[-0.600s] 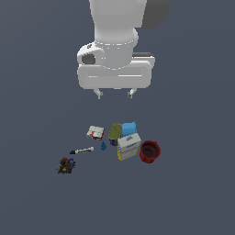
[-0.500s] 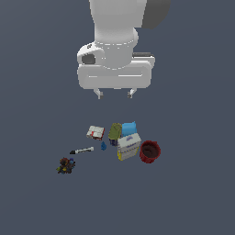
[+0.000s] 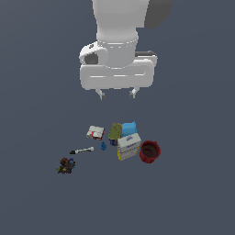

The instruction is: Pick up a designated object from a clutter of objects.

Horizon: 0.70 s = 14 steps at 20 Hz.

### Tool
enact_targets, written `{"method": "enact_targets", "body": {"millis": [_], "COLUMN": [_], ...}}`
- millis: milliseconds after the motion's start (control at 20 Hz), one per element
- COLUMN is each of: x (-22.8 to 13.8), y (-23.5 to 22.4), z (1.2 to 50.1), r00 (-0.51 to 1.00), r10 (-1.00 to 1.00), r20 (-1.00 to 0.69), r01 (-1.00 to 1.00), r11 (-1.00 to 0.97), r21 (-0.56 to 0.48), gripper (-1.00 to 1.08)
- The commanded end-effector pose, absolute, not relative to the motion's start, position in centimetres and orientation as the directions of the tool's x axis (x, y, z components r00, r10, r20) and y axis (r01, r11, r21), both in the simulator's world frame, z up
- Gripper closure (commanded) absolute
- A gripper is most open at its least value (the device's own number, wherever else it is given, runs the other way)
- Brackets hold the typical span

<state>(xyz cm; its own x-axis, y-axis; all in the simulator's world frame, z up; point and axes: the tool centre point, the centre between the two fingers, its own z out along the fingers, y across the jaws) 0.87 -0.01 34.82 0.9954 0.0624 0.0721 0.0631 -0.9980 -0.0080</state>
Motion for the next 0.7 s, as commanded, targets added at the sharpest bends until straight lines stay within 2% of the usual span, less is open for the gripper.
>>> {"method": "enact_targets", "body": {"millis": [0, 350, 650], "x": [0.9, 1.0, 1.2], "y": [0.1, 0.0, -0.1], "z": [34.8, 34.1, 31.1], "r00": [0.995, 0.996, 0.998], "r10": [0.067, 0.057, 0.023], "r20": [0.074, 0.071, 0.062], "r01": [0.068, 0.058, 0.024], "r11": [-0.998, -0.998, -1.000], "r21": [-0.008, -0.009, -0.011], "gripper": [-0.92, -0.92, -0.92]}}
